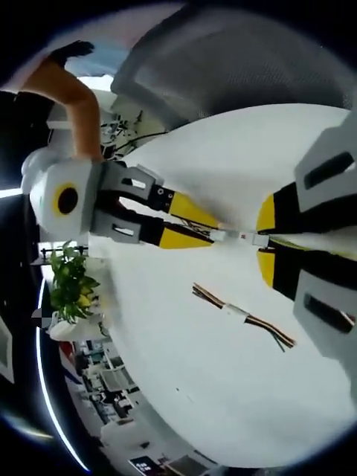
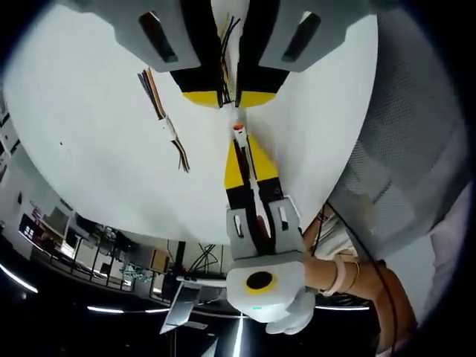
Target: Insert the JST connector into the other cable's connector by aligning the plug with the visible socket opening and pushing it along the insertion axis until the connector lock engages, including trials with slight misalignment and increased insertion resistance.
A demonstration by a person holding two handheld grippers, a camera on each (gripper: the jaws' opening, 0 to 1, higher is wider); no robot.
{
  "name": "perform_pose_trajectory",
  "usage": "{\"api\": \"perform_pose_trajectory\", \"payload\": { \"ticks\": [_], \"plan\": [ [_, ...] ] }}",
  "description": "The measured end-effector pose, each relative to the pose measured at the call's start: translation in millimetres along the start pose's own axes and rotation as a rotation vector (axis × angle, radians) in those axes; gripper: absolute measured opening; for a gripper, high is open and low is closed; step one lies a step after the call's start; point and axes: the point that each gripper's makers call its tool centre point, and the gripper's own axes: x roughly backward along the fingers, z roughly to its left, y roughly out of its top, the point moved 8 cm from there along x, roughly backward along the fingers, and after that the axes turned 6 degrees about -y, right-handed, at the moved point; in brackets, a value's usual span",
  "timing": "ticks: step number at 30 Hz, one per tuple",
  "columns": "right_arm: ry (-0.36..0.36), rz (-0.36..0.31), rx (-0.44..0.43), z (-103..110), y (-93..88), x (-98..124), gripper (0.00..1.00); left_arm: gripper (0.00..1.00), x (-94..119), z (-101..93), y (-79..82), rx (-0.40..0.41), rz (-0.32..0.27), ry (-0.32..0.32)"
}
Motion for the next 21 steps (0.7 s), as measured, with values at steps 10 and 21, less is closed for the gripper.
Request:
{"api": "perform_pose_trajectory", "payload": {
  "ticks": [10,21],
  "plan": [
    [0.015,0.001,0.008,2.1,2.0,-3.4,0.03,0.00,-2.4,0.5,3.4,0.009,0.016,-0.014],
    [0.027,0.022,0.029,4.4,-1.3,-5.9,0.03,0.00,-8.9,0.0,5.6,0.000,0.043,-0.032]
  ]
}}
